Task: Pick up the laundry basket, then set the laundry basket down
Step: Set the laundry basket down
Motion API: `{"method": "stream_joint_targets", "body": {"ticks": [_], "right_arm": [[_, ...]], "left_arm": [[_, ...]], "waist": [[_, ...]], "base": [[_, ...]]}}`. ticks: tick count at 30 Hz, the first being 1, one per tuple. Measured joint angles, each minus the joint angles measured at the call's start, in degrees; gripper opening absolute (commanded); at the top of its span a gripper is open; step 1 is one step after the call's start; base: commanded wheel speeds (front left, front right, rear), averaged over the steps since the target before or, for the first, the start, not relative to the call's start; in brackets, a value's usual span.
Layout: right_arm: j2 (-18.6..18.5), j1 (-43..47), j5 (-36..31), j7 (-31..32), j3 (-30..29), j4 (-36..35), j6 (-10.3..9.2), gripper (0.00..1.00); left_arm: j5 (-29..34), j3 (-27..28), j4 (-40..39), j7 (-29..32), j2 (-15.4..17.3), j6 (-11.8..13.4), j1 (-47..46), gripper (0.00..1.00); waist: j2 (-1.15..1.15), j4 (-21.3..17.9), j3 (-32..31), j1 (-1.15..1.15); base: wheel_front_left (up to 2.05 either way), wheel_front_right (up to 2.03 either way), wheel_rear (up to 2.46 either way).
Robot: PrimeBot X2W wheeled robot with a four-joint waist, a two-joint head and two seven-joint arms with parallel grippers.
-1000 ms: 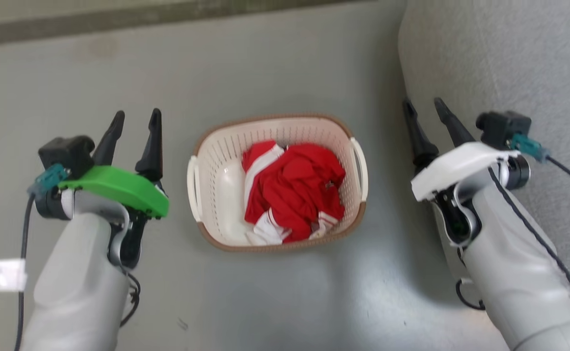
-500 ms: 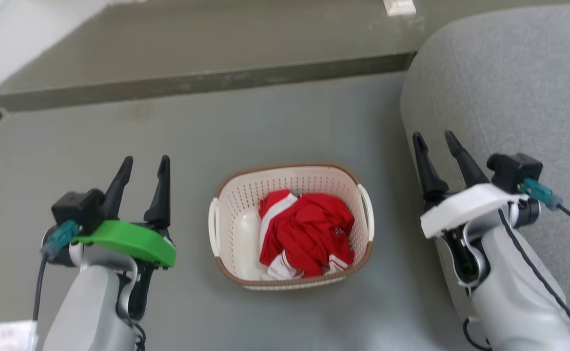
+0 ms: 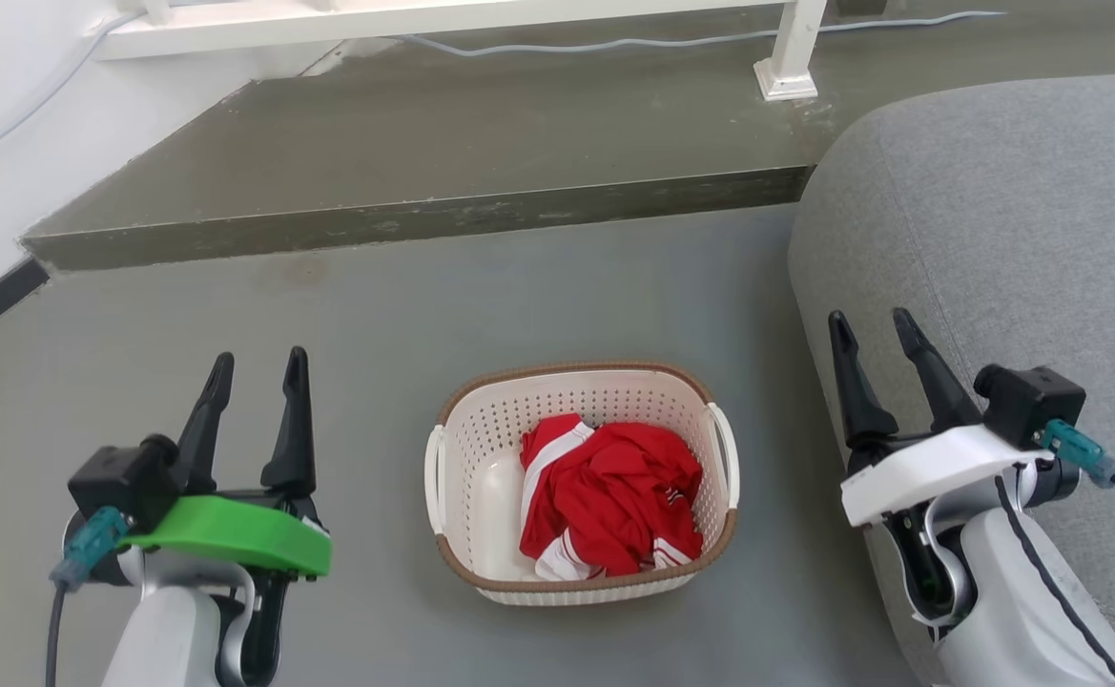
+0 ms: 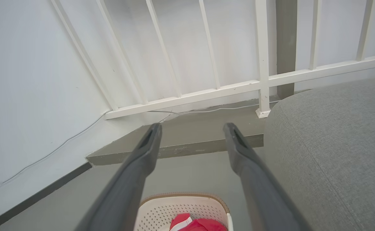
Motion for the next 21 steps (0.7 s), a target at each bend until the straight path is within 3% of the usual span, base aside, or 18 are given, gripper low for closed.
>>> {"method": "stream_joint_targets", "body": {"ticks": [21], "right_arm": [[0.29, 4.74, -2.52, 0.0, -0.81, -4.76, 0.09, 1.0]], "left_arm": [[5.43, 0.38, -4.3, 0.0, -0.33, -0.01, 5.14, 1.0]], "waist": [[0.0, 0.13, -0.25, 0.0]], "base": [[0.0, 0.0, 0.0]]}}
